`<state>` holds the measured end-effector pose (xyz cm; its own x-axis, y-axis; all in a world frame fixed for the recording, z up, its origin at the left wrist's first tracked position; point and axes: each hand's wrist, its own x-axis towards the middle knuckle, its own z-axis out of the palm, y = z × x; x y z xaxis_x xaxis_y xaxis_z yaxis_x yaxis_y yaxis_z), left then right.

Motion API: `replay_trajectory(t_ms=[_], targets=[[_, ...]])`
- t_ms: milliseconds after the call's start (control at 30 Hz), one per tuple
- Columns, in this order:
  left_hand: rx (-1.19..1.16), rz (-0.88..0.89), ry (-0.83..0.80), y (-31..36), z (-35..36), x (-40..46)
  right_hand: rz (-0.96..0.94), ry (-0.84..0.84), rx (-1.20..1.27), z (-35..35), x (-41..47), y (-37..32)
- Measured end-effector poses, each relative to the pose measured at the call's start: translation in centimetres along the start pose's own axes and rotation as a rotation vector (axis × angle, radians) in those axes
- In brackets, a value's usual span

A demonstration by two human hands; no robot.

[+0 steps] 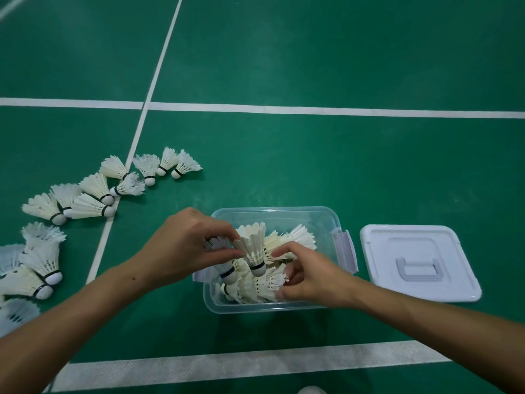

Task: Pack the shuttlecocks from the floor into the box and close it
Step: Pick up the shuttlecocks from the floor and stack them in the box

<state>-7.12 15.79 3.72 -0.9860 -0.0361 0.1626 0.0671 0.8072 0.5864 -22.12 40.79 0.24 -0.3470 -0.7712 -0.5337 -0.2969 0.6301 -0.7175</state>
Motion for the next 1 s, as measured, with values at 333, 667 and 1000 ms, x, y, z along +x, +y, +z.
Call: replay_trajectory(t_ms=[333, 667, 1000], targets=[[0.125, 0.197, -0.123, 1.5, 0.6, 3.4, -0.504, 0.274, -0.369, -6.3, -2.1, -5.6], [0.192, 0.179, -0.141, 2.5, 2.8, 4.8, -0.335, 0.403, -0.286, -5.4, -4.3, -1.1], [0.495, 0.136, -0.656, 4.0, 5.7, 6.3, -0.023, 0.487, -0.122, -2.7, -5.0, 0.9]])
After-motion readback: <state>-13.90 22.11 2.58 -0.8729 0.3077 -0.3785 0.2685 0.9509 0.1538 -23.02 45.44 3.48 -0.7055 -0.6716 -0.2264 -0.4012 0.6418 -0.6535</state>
